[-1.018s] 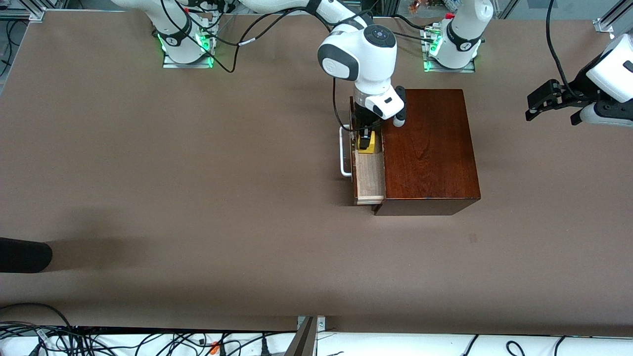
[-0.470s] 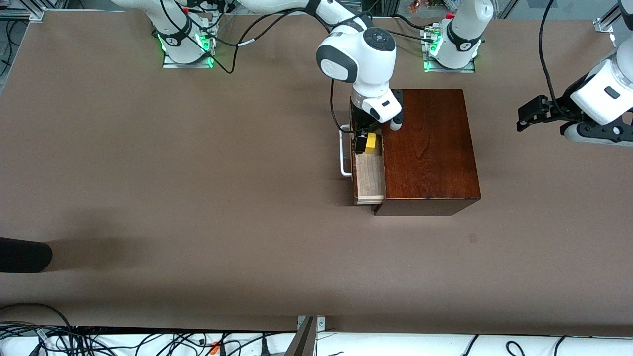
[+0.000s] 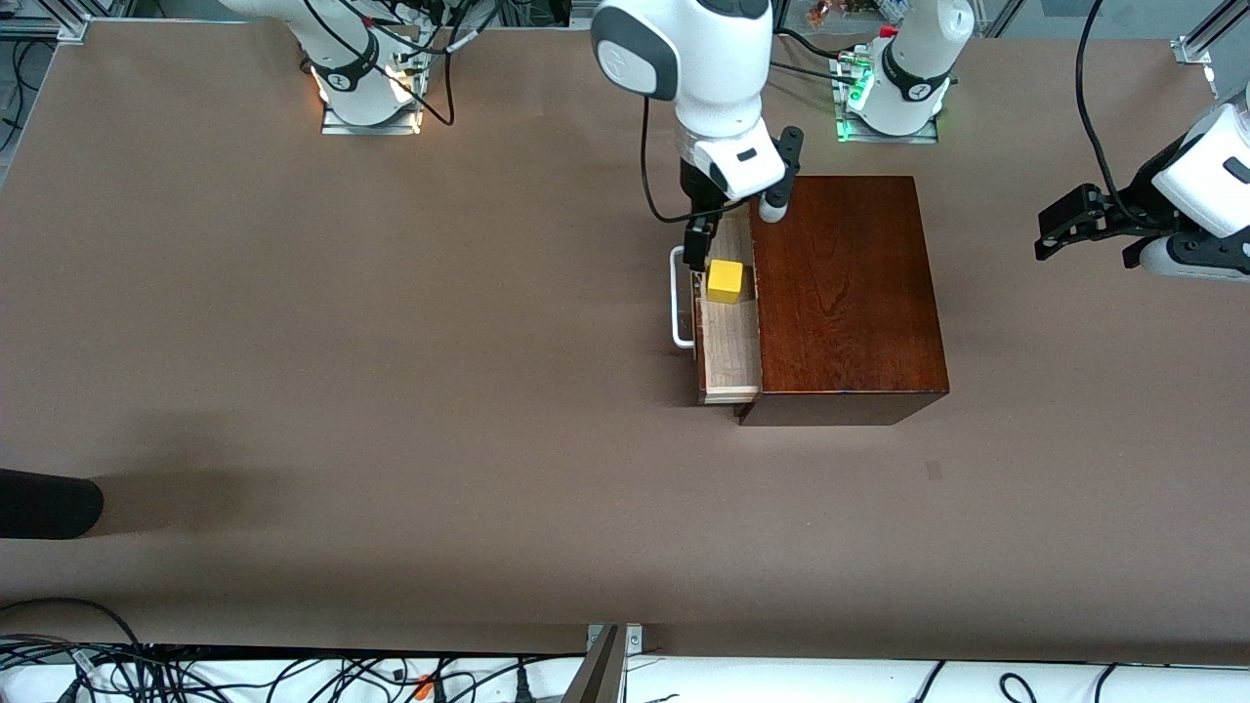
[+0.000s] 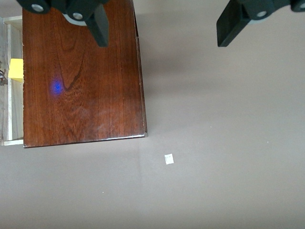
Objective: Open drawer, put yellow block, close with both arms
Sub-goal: 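Open the right gripper and withdraw it to the rest pose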
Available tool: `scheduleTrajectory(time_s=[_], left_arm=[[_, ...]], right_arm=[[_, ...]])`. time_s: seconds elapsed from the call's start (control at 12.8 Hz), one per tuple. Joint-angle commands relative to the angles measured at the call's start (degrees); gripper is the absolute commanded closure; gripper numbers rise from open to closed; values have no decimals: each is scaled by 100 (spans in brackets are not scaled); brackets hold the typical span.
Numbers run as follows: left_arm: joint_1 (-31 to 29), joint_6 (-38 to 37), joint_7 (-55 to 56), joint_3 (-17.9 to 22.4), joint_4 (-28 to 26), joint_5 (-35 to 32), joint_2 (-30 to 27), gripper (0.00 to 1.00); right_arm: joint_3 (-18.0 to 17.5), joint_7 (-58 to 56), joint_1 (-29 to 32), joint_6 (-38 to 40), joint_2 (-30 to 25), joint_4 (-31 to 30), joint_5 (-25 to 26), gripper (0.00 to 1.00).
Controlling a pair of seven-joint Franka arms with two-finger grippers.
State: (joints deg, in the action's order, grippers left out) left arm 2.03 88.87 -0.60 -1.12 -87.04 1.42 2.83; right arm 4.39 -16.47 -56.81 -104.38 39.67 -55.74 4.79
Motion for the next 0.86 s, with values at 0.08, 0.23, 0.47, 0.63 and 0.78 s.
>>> scheduleTrajectory(time_s=[0.08, 0.23, 0.47, 0.63, 0.78], left_arm=[[-36, -133, -11, -29, 117, 140, -19, 0], [-36, -151, -19, -29, 117, 148, -19, 0], [-36, -151, -20, -29, 126, 148, -19, 0], [-36, -151, -28, -29, 117, 140, -19, 0], [-36, -160, -20, -29, 117, 140, -19, 0]], right_arm=[[-61, -5, 977, 462, -731, -113, -259, 0], [-43, -5, 1468, 1153, -1083, -130, -277, 0], [376, -137, 2147, 1701, -1662, -489, -811, 0], [1131, -129, 2210, 1719, -1970, -831, -1399, 0], [1625, -68, 2210, 1711, -2374, -1297, -1569, 0]])
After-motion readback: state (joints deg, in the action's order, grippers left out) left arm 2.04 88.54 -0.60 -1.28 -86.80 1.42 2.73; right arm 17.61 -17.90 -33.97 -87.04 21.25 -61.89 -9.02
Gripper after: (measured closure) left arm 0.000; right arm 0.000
